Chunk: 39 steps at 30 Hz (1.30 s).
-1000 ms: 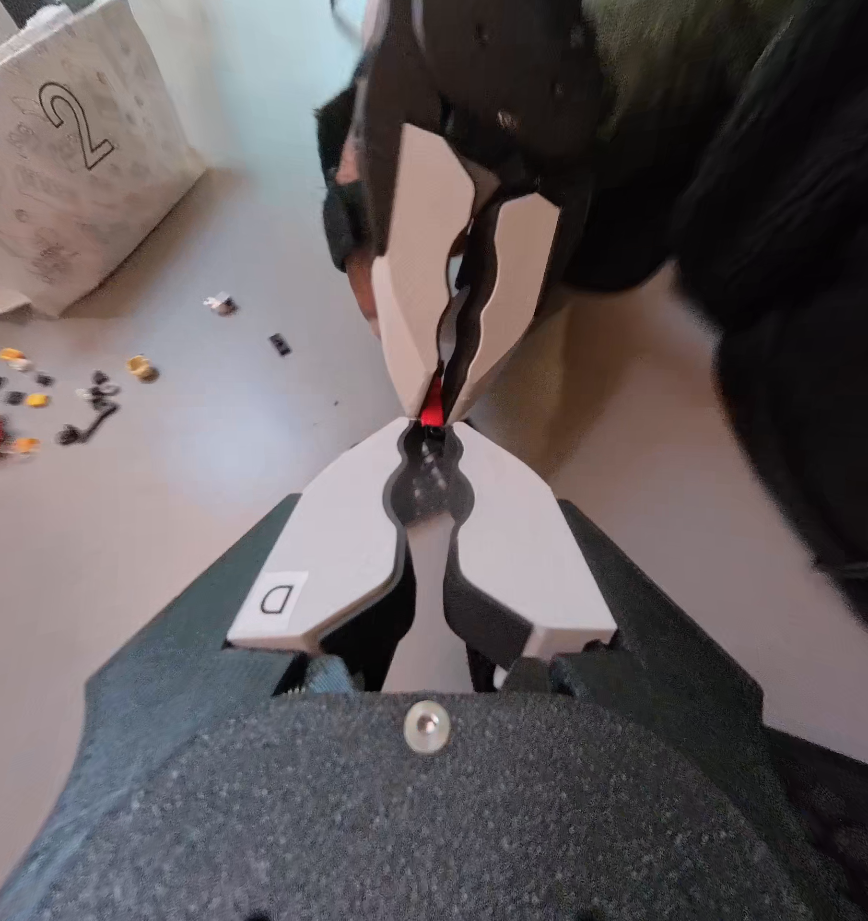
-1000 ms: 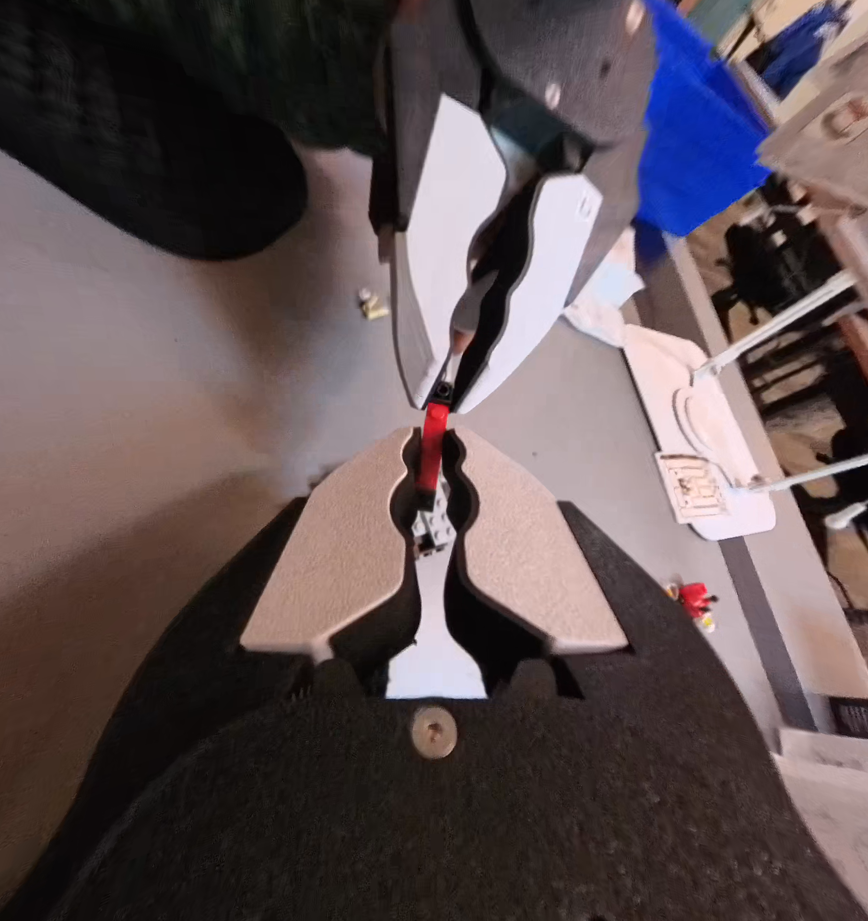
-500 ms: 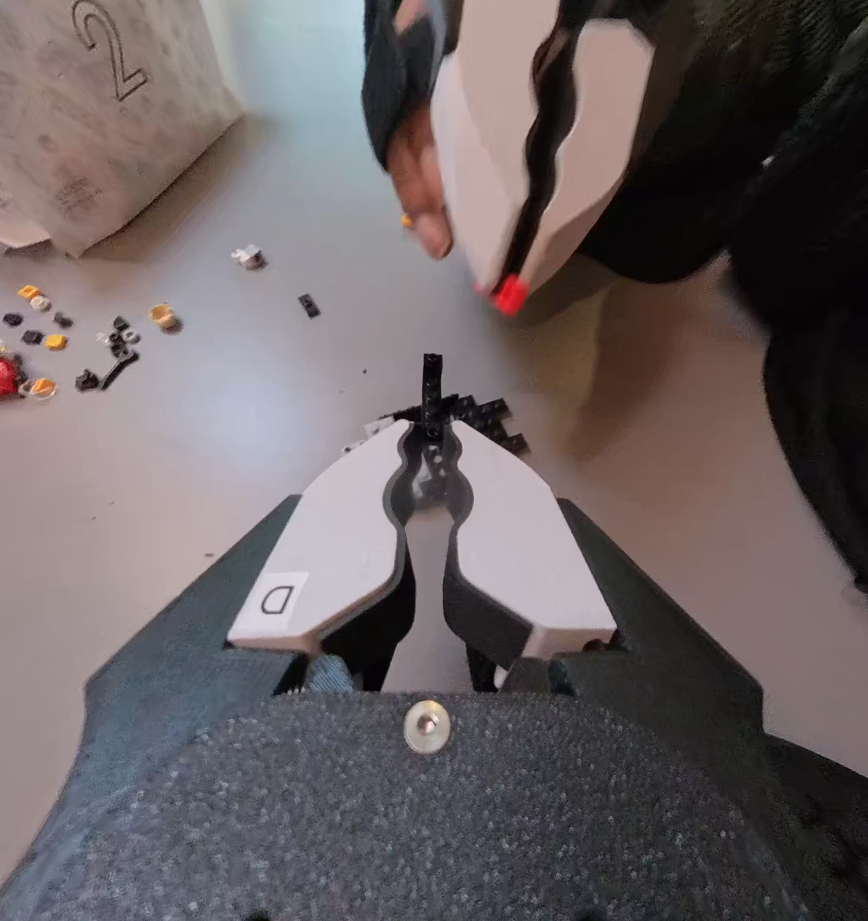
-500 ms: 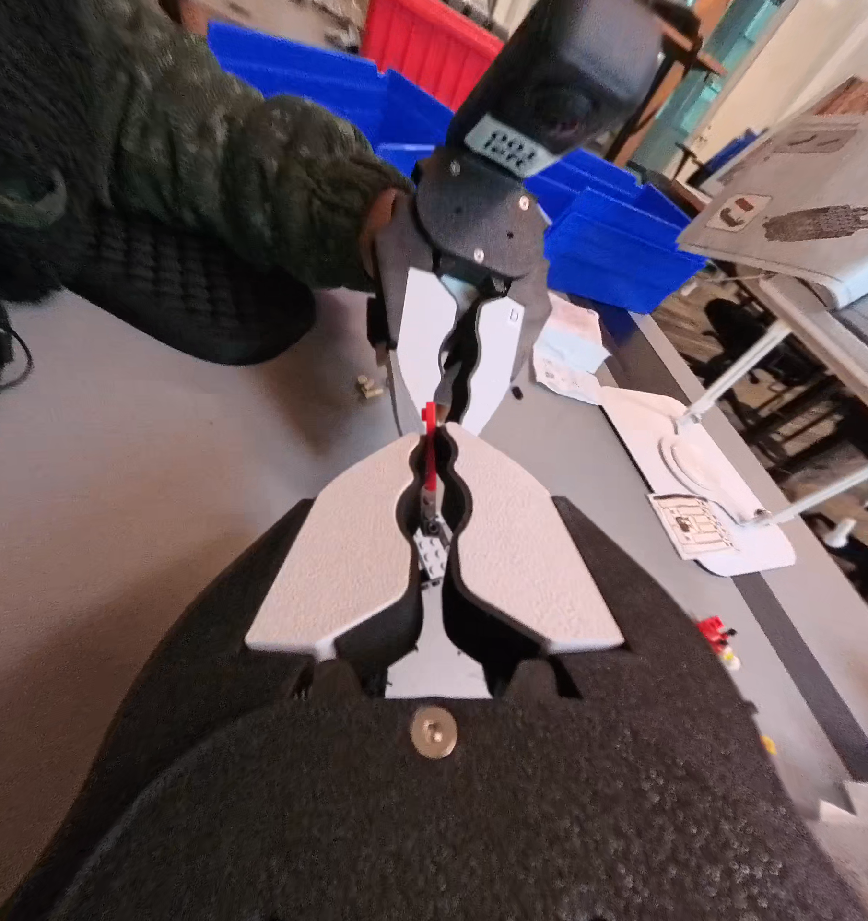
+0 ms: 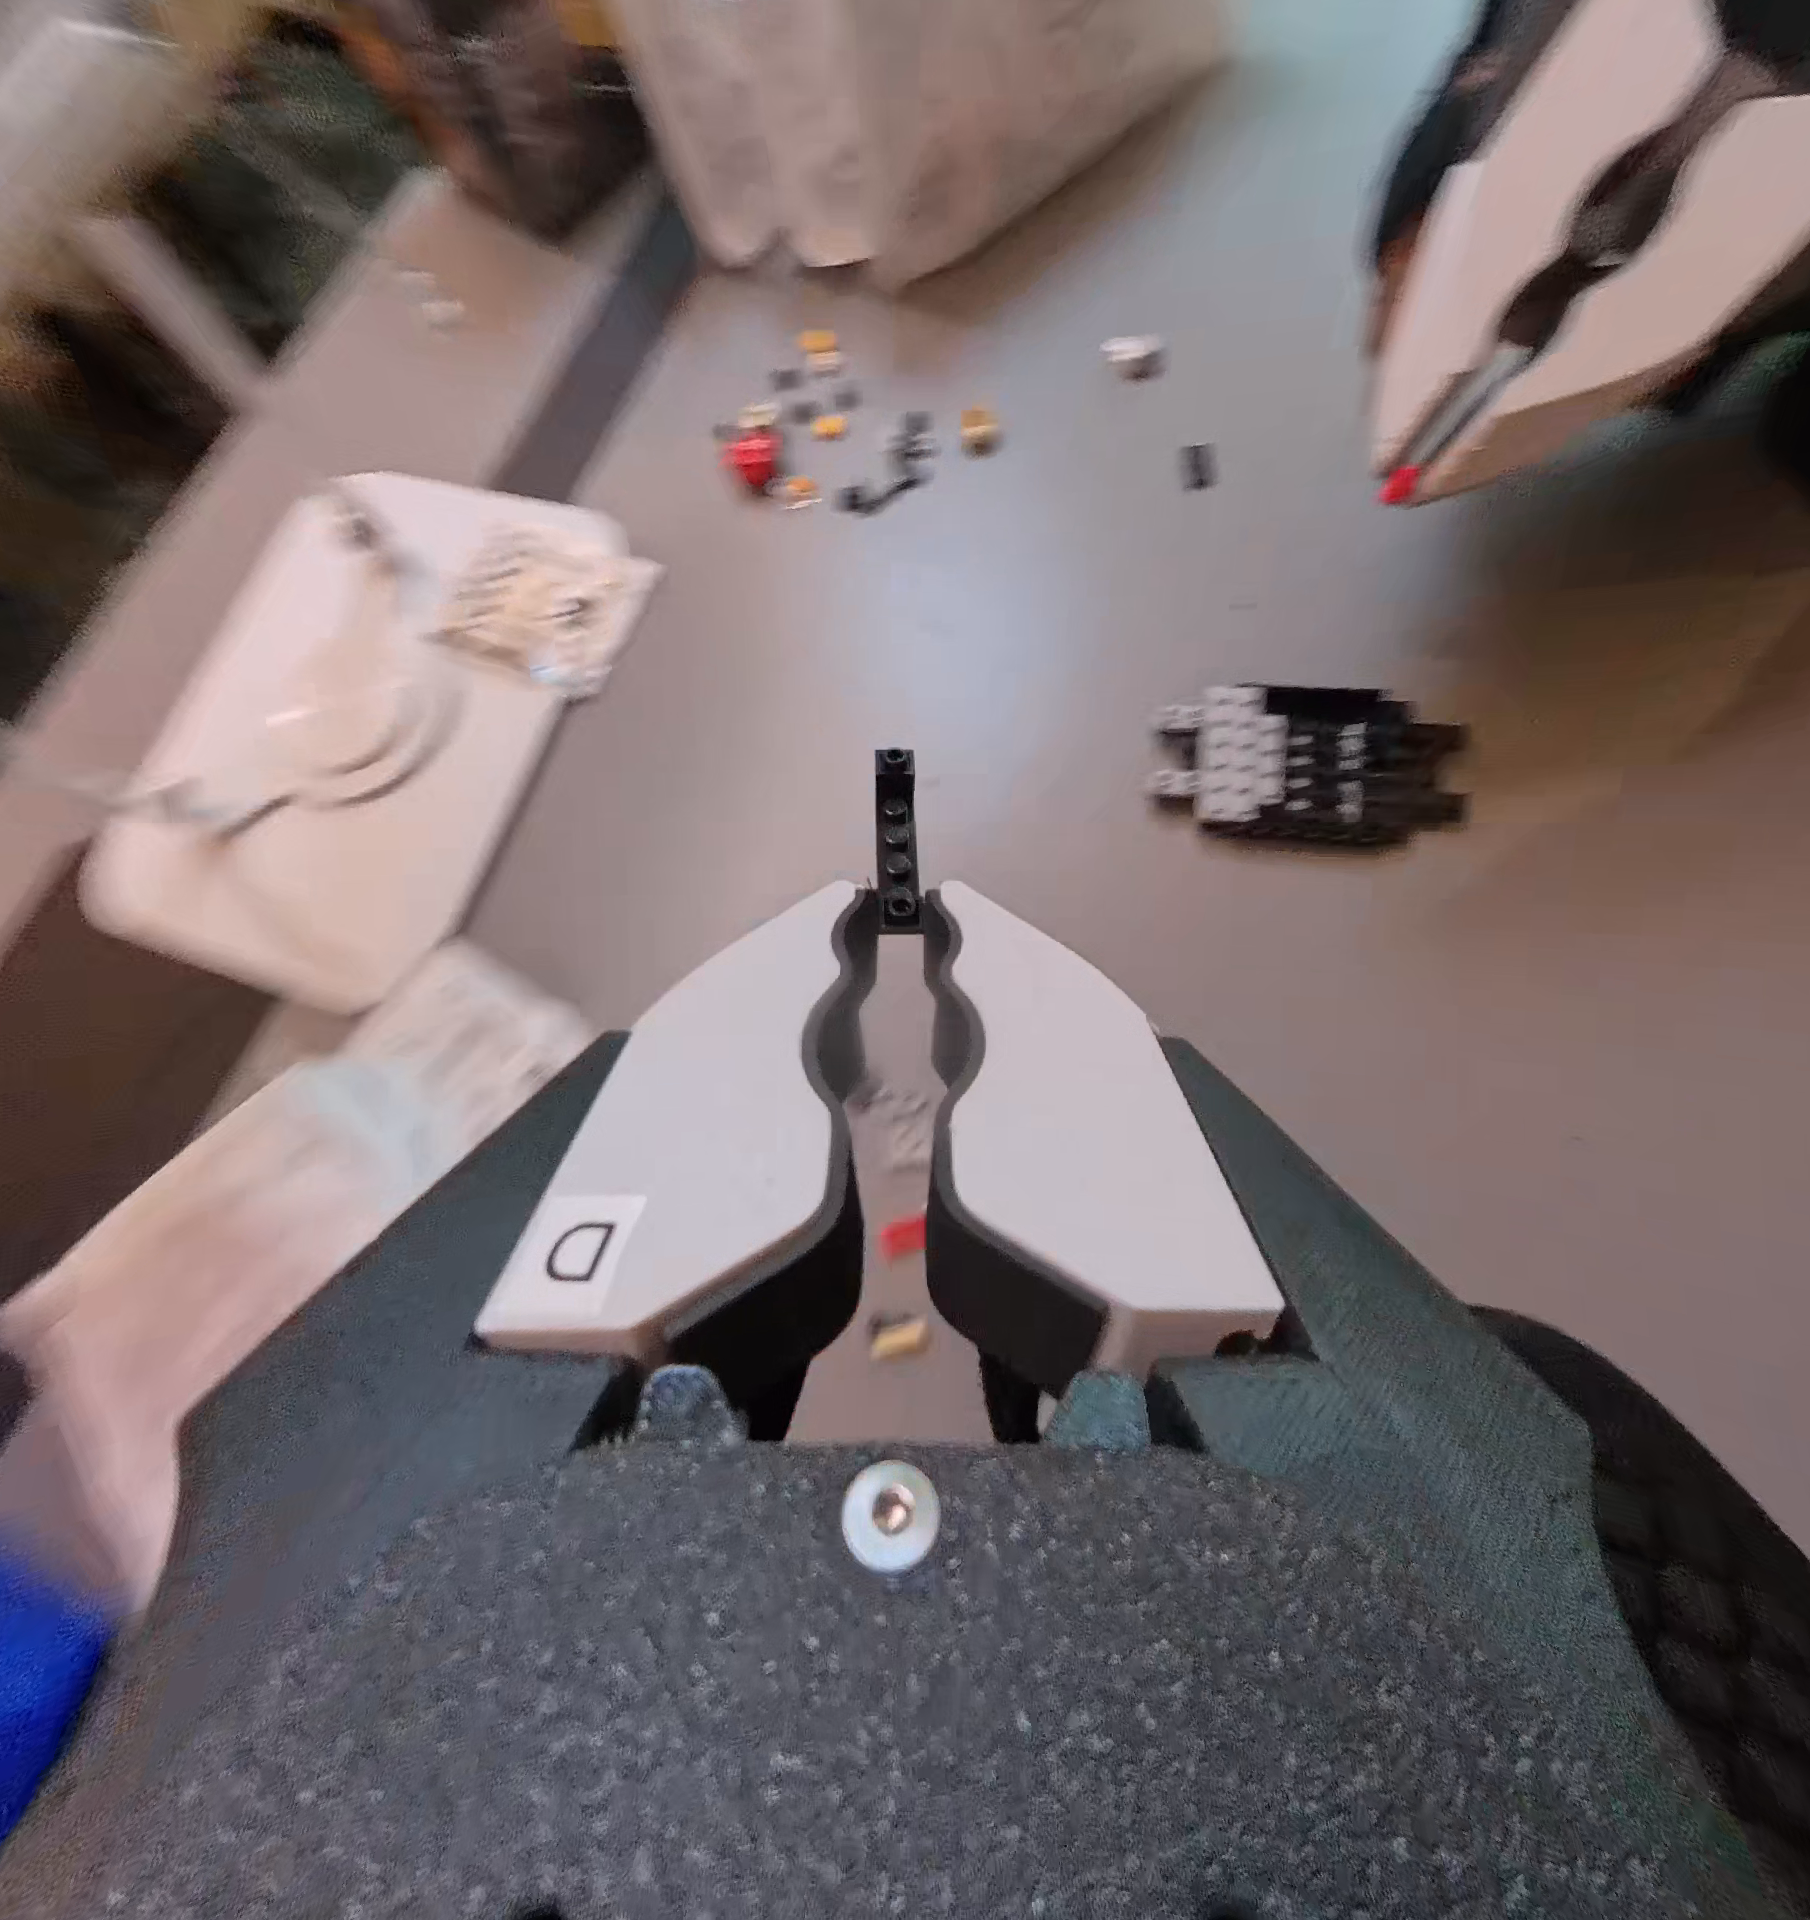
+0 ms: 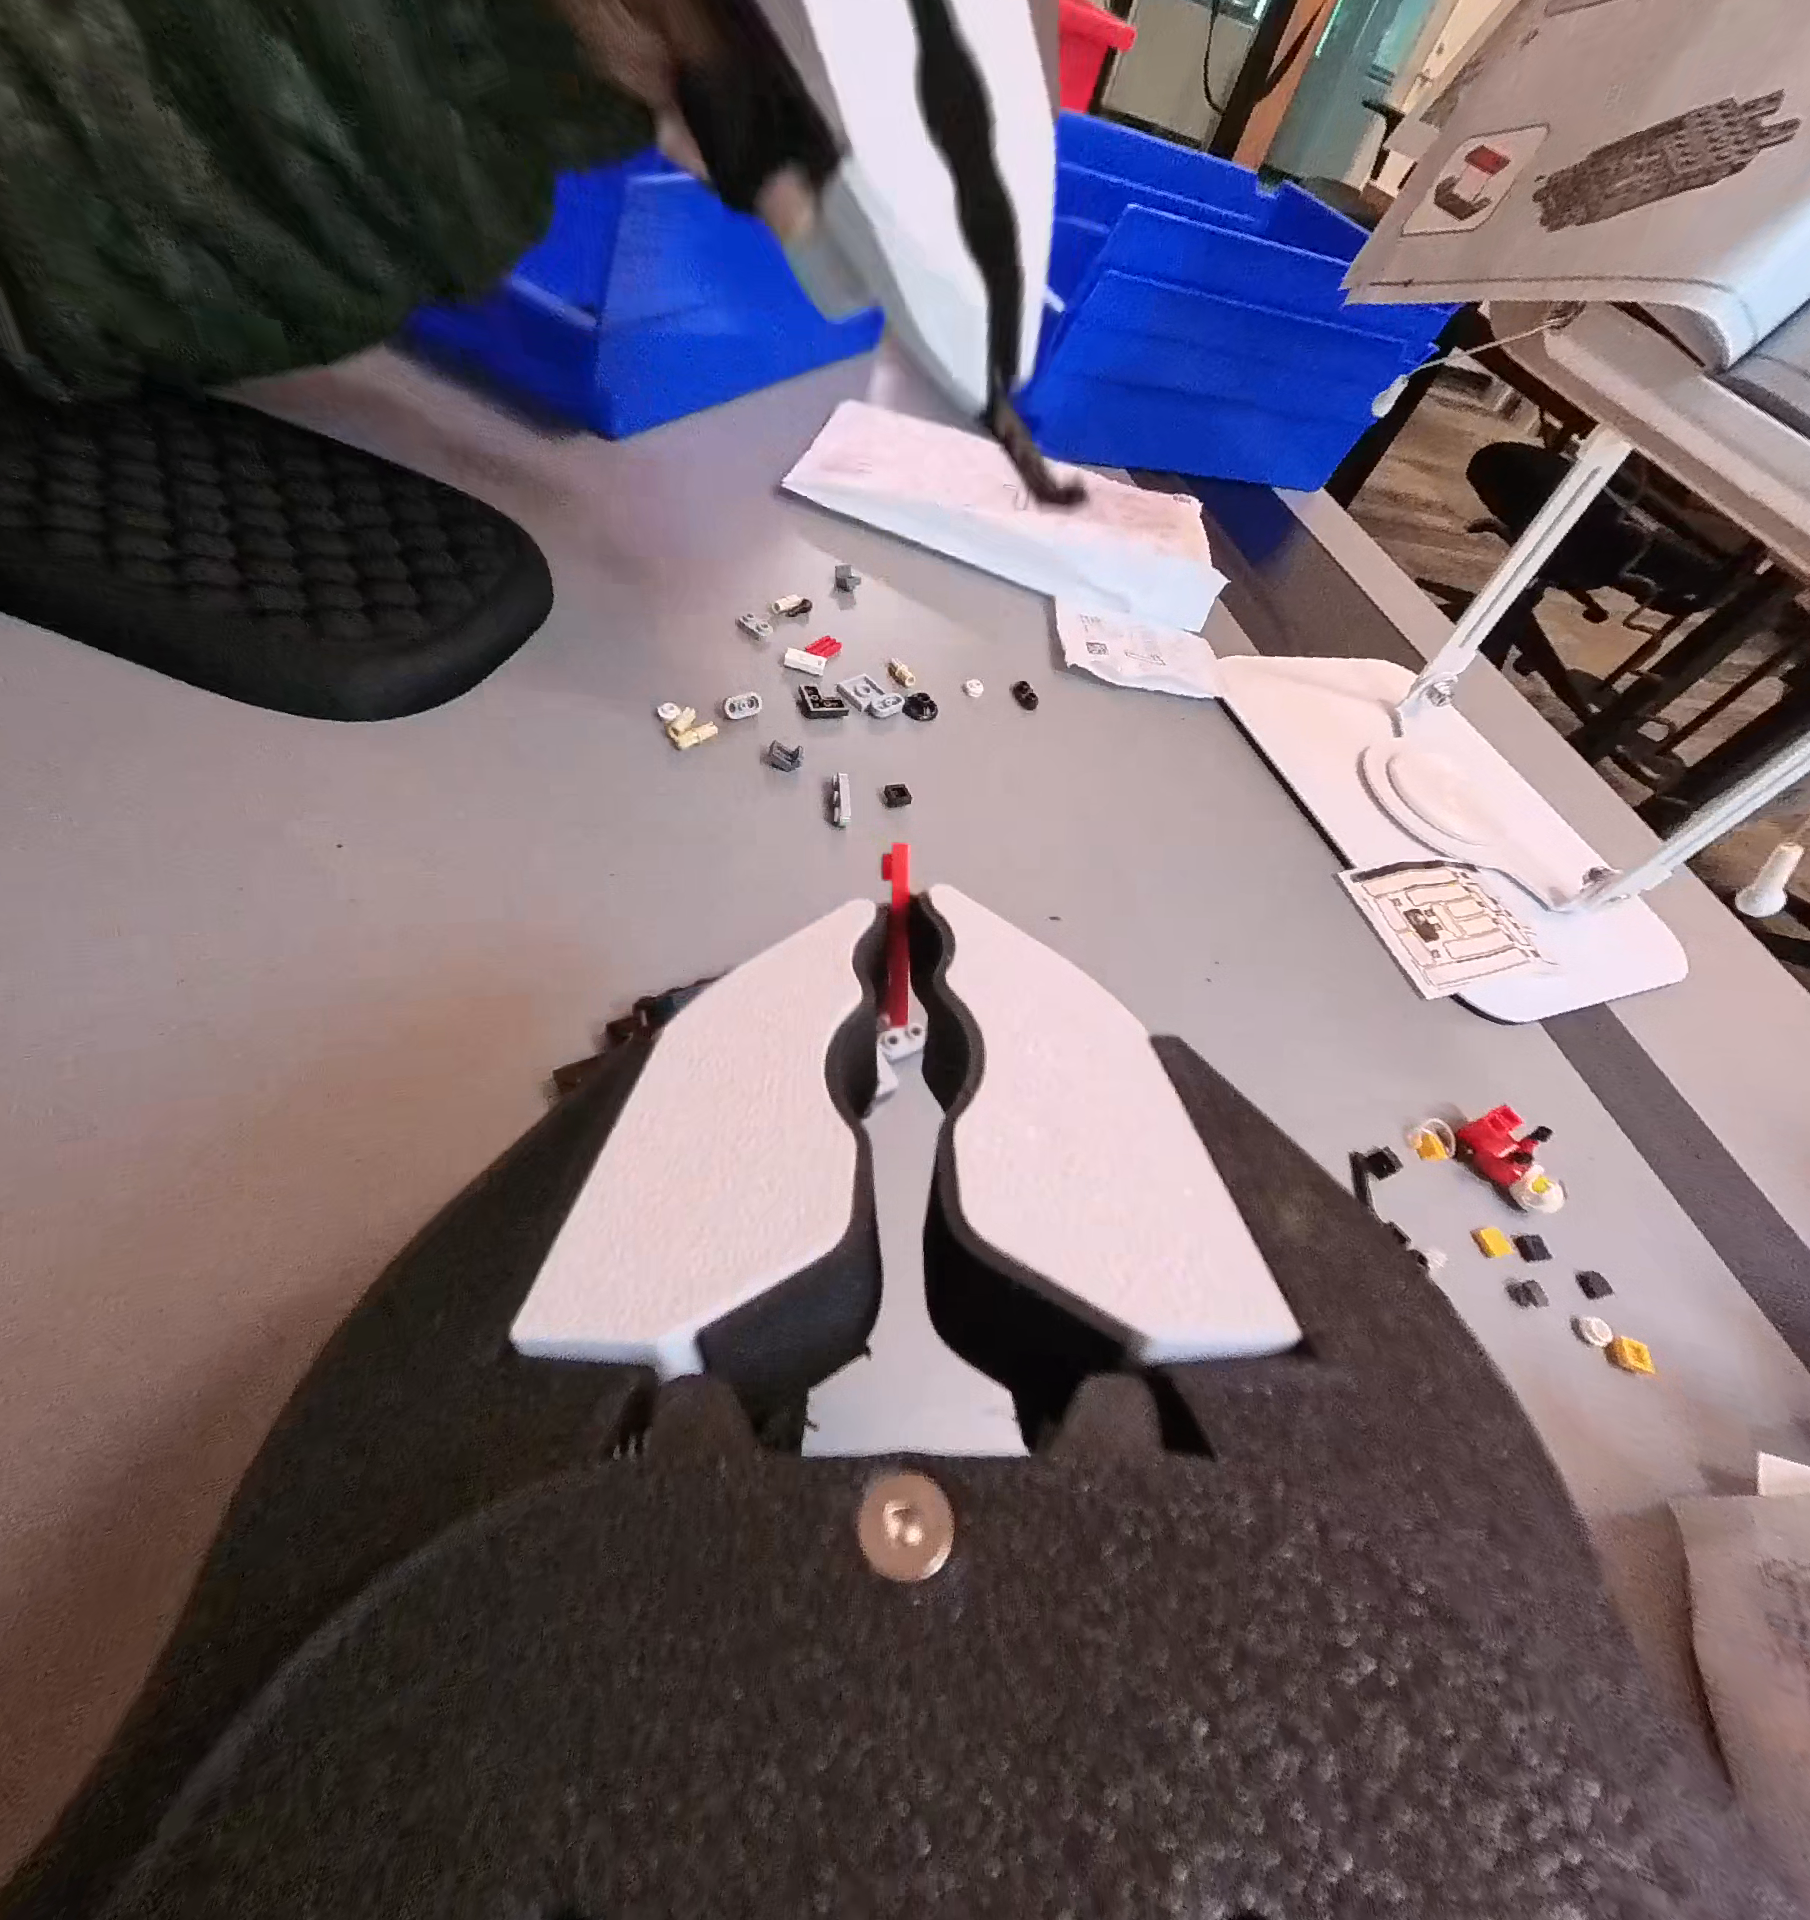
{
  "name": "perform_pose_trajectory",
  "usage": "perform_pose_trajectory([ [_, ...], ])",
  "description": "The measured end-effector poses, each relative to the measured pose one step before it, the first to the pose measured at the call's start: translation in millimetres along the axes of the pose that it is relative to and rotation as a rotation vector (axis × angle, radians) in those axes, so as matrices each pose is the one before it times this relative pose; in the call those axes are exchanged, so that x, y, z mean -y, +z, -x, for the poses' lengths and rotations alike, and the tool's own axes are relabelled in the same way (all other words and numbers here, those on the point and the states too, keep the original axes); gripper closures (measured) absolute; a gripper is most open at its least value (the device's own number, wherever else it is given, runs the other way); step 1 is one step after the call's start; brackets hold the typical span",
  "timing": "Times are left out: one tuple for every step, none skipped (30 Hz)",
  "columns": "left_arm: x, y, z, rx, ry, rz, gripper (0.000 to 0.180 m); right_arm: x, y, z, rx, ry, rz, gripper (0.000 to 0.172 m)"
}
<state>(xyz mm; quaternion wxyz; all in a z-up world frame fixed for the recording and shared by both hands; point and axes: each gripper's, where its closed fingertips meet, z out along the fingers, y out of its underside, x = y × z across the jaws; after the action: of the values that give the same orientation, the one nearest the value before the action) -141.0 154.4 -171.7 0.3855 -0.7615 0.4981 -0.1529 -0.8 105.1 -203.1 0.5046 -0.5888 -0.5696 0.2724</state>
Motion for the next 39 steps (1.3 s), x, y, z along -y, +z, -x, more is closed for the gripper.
perform_pose_trajectory([
  [-2.82,-20.90,11.09,0.1023,-0.0174,0.0194,0.172,0.03,-0.76,-1.43,-0.0073,0.0008,-0.0002,0.169],
  [-7.10,-22.11,15.32,0.1186,-0.0338,0.0233,0.172,0.93,-0.99,-1.89,-0.0091,0.0024,-0.0043,0.169],
  [-12.06,-22.04,19.74,0.1301,-0.0529,0.0261,0.172,1.55,-1.40,-2.17,-0.0115,0.0035,-0.0075,0.169],
  [-18.58,-19.84,20.06,0.1082,-0.0664,0.0446,0.172,1.84,-1.48,-1.86,-0.0096,0.0027,-0.0080,0.169],
  [-24.65,-16.20,20.95,0.0932,-0.0826,0.0633,0.172,1.74,-1.33,-1.06,-0.0065,0.0016,-0.0062,0.169],
  [-25.86,-12.65,23.91,0.0968,-0.0889,0.0572,0.172,1.59,-1.50,-0.28,-0.0062,0.0004,-0.0060,0.169],
  [-23.47,-9.39,22.74,0.0780,-0.0889,0.0378,0.172,1.52,-0.88,-0.03,-0.0037,-0.0021,-0.0082,0.169],
  [-21.57,-6.40,19.22,0.0504,-0.0851,0.0349,0.173,0.83,-0.62,0.67,0.0022,-0.0015,-0.0042,0.169],
  [-19.63,-3.54,17.95,0.0467,-0.0731,0.0375,0.173,1.07,-0.39,0.53,0.0003,-0.0007,-0.0006,0.169],
  [-18.23,-0.77,14.48,0.0351,-0.0492,0.0464,0.173,0.55,-0.13,-0.01,-0.0020,-0.0019,-0.0025,0.169],
  [-16.64,1.69,9.25,0.0176,-0.0281,0.0545,0.171,0.77,0.37,0.51,0.0029,-0.0010,-0.0015,0.169],
  [-12.31,2.94,5.13,0.0088,-0.0102,0.0438,0.164,-0.04,0.26,0.69,0.0037,0.0015,0.0014,0.169],
  [-7.32,2.80,1.68,0.0032,0.0004,0.0239,0.156,0.22,0.22,0.12,-0.0003,0.0003,-0.0010,0.169],
  [-3.54,2.15,-0.73,0.0006,0.0091,0.0098,0.148,0.31,0.02,0.66,0.0007,-0.0019,-0.0009,0.169],
  [0.35,1.05,-2.03,0.0025,0.0194,-0.0058,0.142,-0.12,0.34,1.04,0.0043,-0.0011,0.0026,0.169],
  [4.85,-0.44,-4.71,-0.0060,0.0238,-0.0281,0.135,1.03,1.20,1.29,0.0021,-0.0008,0.0009,0.169],
  [9.93,-2.06,-8.97,-0.0247,0.0313,-0.0535,0.136,0.37,1.14,0.76,0.0043,-0.0017,-0.0013,0.169],
  [13.72,-3.35,-12.79,-0.0398,0.0306,-0.0753,0.136,0.25,0.96,1.35,0.0044,-0.0005,-0.0014,0.169],
  [15.06,-3.28,-18.06,-0.0673,0.0301,-0.0770,0.140,0.39,0.90,1.46,0.0049,-0.0020,-0.0034,0.169],
  [17.30,-2.37,-26.43,-0.1107,0.0317,-0.0895,0.143,0.75,1.21,1.63,0.0069,-0.0021,-0.0051,0.169],
  [18.62,-0.06,-35.48,-0.1572,0.0306,-0.0990,0.148,0.89,1.41,2.19,0.0084,-0.0035,-0.0036,0.169],
  [17.00,4.32,-40.16,-0.1808,0.0379,-0.0897,0.150,1.18,1.22,2.56,0.0094,-0.0057,-0.0018,0.169],
  [14.66,9.53,-37.69,-0.1700,0.0358,-0.0803,0.152,0.86,1.15,3.36,0.0086,-0.0053,-0.0016,0.169],
  [11.92,14.60,-31.15,-0.1453,0.0110,-0.0689,0.155,0.68,1.08,3.55,0.0083,-0.0077,0.0000,0.169],
  [7.52,18.21,-25.96,-0.1333,-0.0200,-0.0460,0.159,0.73,1.19,3.15,0.0048,-0.0156,0.0019,0.169],
  [4.30,20.19,-18.84,-0.1066,-0.0333,-0.0351,0.160,0.94,1.20,3.22,0.0031,-0.0196,0.0023,0.169],
  [1.15,20.38,-12.40,-0.0759,-0.0176,-0.0263,0.161,1.22,1.11,3.65,0.0088,-0.0172,-0.0005,0.169],
  [-2.38,18.96,-7.49,-0.0473,0.0100,-0.0075,0.161,2.64,0.33,5.29,0.0134,-0.0092,-0.0015,0.169],
  [-6.13,16.18,-3.56,-0.0168,0.0383,0.0229,0.160,2.63,0.27,4.97,0.0242,-0.0019,-0.0087,0.169],
  [-6.69,12.72,-3.84,-0.0109,0.0559,0.0389,0.158,4.34,0.70,6.08,0.0257,0.0047,-0.0168,0.169],
  [-4.95,9.24,-4.94,-0.0136,0.0553,0.0367,0.157,3.85,-0.25,5.03,0.0265,0.0096,-0.0180,0.169],
  [-2.77,6.11,-5.23,-0.0154,0.0383,0.0238,0.157,3.00,-0.26,4.54,0.0295,0.0073,-0.0155,0.169],
  [-0.91,4.40,-5.14,-0.0196,0.0137,0.0123,0.158,2.77,0.49,3.40,0.0155,0.0033,-0.0099,0.169],
  [-1.47,3.24,-2.38,-0.0047,0.0040,0.0150,0.162,1.78,0.64,1.63,0.0098,-0.0028,-0.0042,0.169],
  [-0.61,2.14,-1.96,-0.0001,0.0140,0.0061,0.166,2.26,1.55,5.29,0.0141,-0.0033,0.0001,0.169],
  [0.92,0.89,-3.84,-0.0099,0.0146,-0.0069,0.170,0.01,1.33,2.35,0.0121,-0.0016,0.0049,0.169],
  [0.28,0.22,-1.88,-0.0002,0.0041,0.0013,0.173,-0.38,1.49,2.13,0.0110,-0.0004,0.0027,0.169],
  [-1.20,-0.53,-0.14,0.0060,0.0065,0.0099,0.176,-0.05,1.52,1.66,0.0088,0.0028,-0.0003,0.169],
  [-1.76,-1.24,-0.31,0.0020,0.0067,0.0128,0.176,0.63,1.18,1.08,0.0048,0.0038,-0.0029,0.169],
])
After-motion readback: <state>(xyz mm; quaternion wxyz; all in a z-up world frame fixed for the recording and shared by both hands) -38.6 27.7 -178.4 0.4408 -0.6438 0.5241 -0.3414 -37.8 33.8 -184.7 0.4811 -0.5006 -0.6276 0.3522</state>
